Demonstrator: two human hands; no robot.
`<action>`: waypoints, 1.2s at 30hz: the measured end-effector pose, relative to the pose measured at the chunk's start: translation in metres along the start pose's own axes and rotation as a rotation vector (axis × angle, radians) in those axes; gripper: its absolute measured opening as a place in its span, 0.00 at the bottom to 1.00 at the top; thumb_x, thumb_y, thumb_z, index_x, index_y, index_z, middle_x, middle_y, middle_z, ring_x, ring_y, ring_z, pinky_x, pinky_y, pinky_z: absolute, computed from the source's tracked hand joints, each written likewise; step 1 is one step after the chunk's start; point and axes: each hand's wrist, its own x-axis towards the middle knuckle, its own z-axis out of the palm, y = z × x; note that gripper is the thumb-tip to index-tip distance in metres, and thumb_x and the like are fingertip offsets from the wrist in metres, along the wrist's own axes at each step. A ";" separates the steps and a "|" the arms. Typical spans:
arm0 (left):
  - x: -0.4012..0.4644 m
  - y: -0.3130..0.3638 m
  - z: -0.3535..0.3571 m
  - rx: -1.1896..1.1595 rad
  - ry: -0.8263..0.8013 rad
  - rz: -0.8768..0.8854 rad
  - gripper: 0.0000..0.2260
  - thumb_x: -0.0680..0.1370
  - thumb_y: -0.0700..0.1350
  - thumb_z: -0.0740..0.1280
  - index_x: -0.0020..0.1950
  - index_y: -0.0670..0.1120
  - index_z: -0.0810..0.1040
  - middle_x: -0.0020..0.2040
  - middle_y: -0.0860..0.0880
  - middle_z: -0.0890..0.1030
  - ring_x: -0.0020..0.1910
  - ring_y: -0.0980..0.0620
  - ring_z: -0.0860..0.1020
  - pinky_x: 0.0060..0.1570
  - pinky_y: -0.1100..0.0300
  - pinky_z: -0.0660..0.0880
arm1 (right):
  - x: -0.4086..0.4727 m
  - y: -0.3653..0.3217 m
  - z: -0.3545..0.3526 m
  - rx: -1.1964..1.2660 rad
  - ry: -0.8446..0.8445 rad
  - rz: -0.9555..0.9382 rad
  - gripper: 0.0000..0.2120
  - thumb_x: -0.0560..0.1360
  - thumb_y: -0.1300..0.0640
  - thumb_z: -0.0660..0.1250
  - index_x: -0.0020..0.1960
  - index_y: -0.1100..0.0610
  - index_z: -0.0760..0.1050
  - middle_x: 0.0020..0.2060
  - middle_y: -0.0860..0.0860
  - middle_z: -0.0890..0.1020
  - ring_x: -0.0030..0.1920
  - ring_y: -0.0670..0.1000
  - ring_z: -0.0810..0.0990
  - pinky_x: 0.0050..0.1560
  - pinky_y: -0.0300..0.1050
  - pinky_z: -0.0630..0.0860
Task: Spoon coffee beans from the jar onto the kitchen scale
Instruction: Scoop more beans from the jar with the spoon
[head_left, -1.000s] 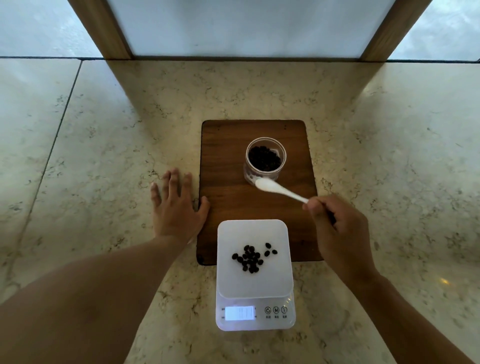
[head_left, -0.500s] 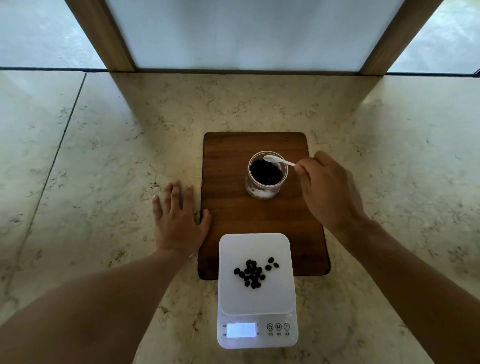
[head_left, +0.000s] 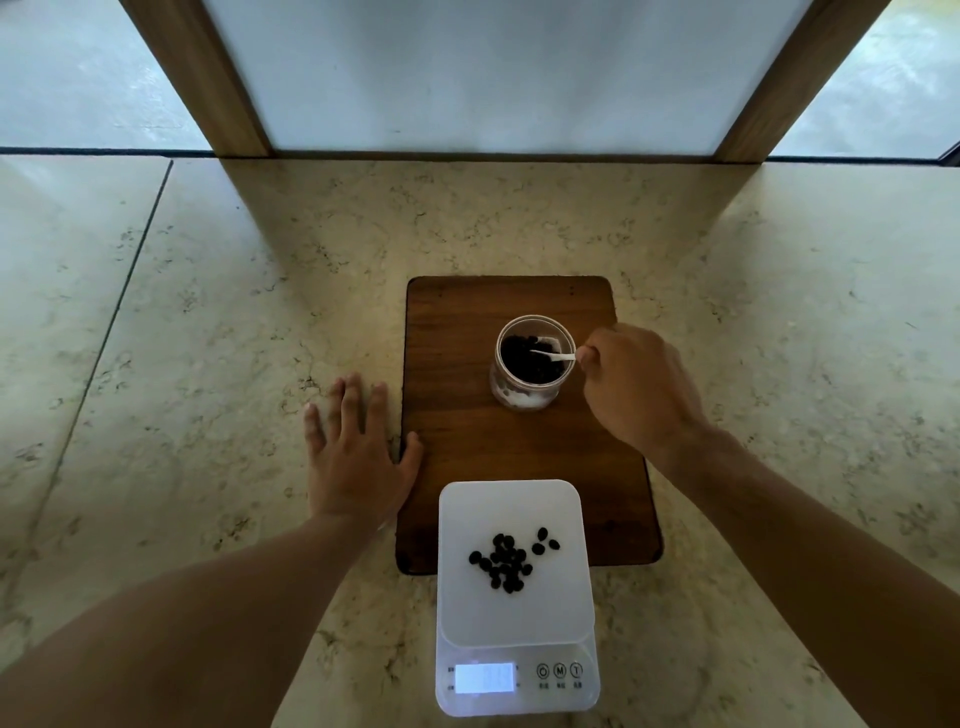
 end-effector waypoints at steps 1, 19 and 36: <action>0.000 0.000 0.000 0.001 -0.002 0.000 0.35 0.76 0.64 0.50 0.79 0.46 0.57 0.81 0.40 0.55 0.81 0.41 0.48 0.78 0.39 0.45 | 0.002 0.000 0.001 0.018 -0.024 0.024 0.12 0.80 0.55 0.60 0.44 0.58 0.78 0.36 0.52 0.77 0.33 0.51 0.73 0.34 0.43 0.66; 0.000 -0.002 0.002 0.010 0.004 0.011 0.36 0.76 0.65 0.49 0.79 0.46 0.58 0.81 0.39 0.56 0.81 0.41 0.49 0.77 0.38 0.48 | 0.019 0.002 -0.002 0.361 -0.339 0.367 0.14 0.77 0.58 0.60 0.52 0.63 0.82 0.50 0.61 0.84 0.52 0.62 0.81 0.56 0.57 0.78; 0.000 0.000 0.000 0.017 -0.002 0.010 0.37 0.76 0.65 0.47 0.80 0.46 0.57 0.81 0.40 0.55 0.81 0.41 0.48 0.78 0.39 0.46 | 0.019 0.019 0.005 0.644 -0.357 0.511 0.11 0.76 0.59 0.61 0.39 0.56 0.79 0.31 0.46 0.74 0.31 0.44 0.70 0.34 0.41 0.68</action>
